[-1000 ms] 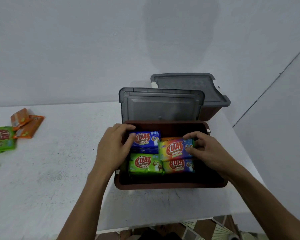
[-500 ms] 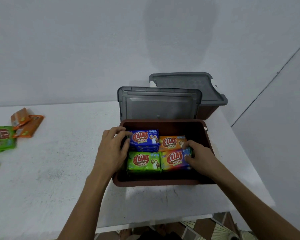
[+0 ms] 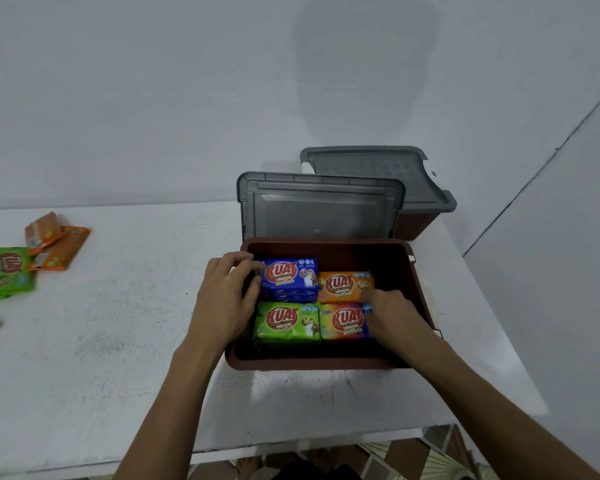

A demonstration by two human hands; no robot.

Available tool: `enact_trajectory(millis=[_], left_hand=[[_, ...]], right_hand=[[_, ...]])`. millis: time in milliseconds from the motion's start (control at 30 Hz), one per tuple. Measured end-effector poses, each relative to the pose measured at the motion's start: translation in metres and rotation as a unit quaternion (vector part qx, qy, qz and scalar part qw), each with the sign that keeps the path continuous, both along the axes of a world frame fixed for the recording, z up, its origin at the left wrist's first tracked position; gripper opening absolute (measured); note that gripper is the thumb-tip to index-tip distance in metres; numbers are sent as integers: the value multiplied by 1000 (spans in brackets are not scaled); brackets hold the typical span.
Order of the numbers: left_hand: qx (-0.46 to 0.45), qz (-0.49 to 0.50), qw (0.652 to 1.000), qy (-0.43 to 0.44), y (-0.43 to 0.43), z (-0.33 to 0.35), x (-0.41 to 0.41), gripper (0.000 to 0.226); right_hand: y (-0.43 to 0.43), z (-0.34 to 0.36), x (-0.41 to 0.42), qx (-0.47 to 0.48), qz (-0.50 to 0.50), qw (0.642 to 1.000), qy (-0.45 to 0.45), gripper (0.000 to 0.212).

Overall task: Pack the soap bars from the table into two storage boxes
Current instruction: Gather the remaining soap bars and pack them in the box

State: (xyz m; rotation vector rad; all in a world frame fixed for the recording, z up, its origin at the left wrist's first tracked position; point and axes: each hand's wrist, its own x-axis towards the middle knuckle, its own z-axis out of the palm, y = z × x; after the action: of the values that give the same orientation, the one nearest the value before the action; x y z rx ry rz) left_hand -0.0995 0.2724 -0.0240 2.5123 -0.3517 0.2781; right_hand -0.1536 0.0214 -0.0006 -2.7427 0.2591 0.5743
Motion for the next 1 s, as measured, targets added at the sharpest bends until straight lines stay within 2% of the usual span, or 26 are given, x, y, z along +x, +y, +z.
enact_trajectory(millis=[67,167,267,467,600,767,1000], left_hand=[[-1,-4,1000,4,1,0,-1,26],[-8,-13,1000,10,4,0,-2,28],[-16,-22,1000,11,14,0,-3,26],[-33,-16,999,14,63,3,-2,22],[-21,31,999,34,115,1,-2,23],[7,117,992,48,192,-4,-1,25],[35,271,960,54,299,-26,-2,26]], right_hand=[[1,7,5,3,-15,1000,-22,51],[8,20,14,51,-11,996,-76,37],[21,32,25,100,33,985,-134,27],[81,51,55,151,123,962,-192,27],[139,53,84,173,175,946,-213,20],[227,45,124,174,229,940,-182,24],[359,8,176,148,323,923,-149,31]])
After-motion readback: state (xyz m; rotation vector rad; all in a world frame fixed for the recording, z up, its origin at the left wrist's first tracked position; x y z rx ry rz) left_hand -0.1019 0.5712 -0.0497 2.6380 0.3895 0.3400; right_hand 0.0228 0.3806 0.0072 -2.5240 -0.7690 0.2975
